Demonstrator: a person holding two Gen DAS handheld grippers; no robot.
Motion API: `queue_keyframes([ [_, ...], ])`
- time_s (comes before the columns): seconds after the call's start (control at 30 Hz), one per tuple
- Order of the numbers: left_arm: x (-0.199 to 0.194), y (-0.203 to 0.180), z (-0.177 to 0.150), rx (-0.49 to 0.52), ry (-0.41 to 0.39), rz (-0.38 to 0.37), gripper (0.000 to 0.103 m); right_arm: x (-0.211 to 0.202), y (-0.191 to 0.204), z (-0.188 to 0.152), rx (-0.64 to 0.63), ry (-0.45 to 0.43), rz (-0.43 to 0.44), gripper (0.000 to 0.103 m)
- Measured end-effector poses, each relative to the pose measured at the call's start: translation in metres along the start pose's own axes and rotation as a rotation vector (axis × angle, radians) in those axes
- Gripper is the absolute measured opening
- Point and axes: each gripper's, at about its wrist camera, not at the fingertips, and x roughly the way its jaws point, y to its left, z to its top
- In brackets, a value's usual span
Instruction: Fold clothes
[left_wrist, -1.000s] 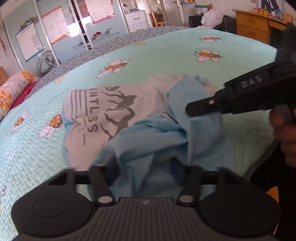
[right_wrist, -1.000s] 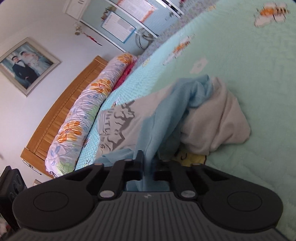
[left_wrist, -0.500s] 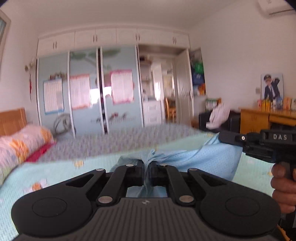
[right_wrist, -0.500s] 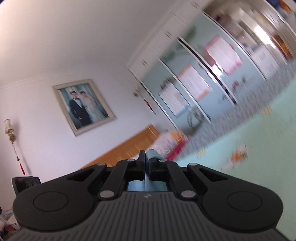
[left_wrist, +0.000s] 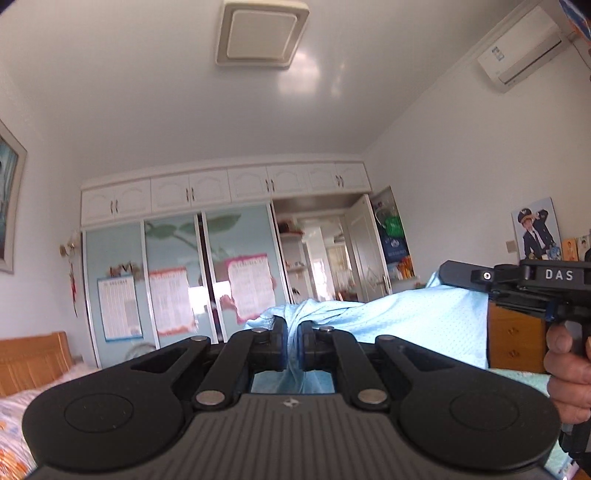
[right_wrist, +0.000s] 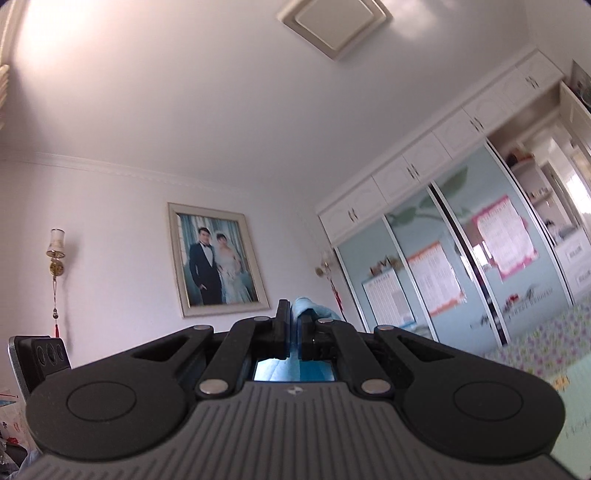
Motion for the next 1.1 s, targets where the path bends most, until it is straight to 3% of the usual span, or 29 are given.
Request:
queue_keyframes([
  [0.2,0.016,0.009,0.027,0.025,-0.047,0.054,0.006,0.022,0.012,0.024,-0.077,-0.021,-0.012,0.002],
  [0.4,0.063,0.017,0.005,0.013,-0.013,0.103,0.008,0.054,0.002,0.018,-0.123,0.013,-0.107,0.002],
  [0.57,0.155,0.039,-0.063,-0.042,0.187,0.095,0.008,0.105,-0.045,-0.024,-0.125,0.157,-0.241,0.002],
  [0.7,0.256,0.07,-0.131,-0.114,0.416,0.108,0.008,0.162,-0.11,-0.069,-0.074,0.297,-0.376,0.002],
  [0.8,0.32,0.083,-0.176,-0.106,0.577,0.108,0.01,0.213,-0.154,-0.107,-0.074,0.402,-0.471,0.002],
  [0.83,0.335,0.086,-0.19,-0.095,0.623,0.11,0.011,0.228,-0.169,-0.121,-0.072,0.433,-0.496,0.002],
  [0.87,0.346,0.091,-0.205,-0.093,0.667,0.116,0.018,0.239,-0.184,-0.133,-0.048,0.462,-0.518,0.003],
  [0.9,0.353,0.098,-0.22,-0.103,0.709,0.118,0.027,0.25,-0.199,-0.146,-0.024,0.491,-0.541,0.005],
  [0.93,0.35,0.105,-0.237,-0.144,0.745,0.11,0.047,0.259,-0.214,-0.159,0.006,0.521,-0.564,0.011],
  [0.97,0.347,0.113,-0.255,-0.184,0.78,0.102,0.06,0.26,-0.228,-0.171,0.052,0.552,-0.594,0.027],
  [1.03,0.33,0.126,-0.291,-0.267,0.85,0.046,0.062,0.243,-0.239,-0.197,0.1,0.599,-0.625,0.043],
  [1.1,0.297,0.13,-0.328,-0.332,0.925,0.015,0.062,0.213,-0.24,-0.224,0.119,0.638,-0.639,0.046],
])
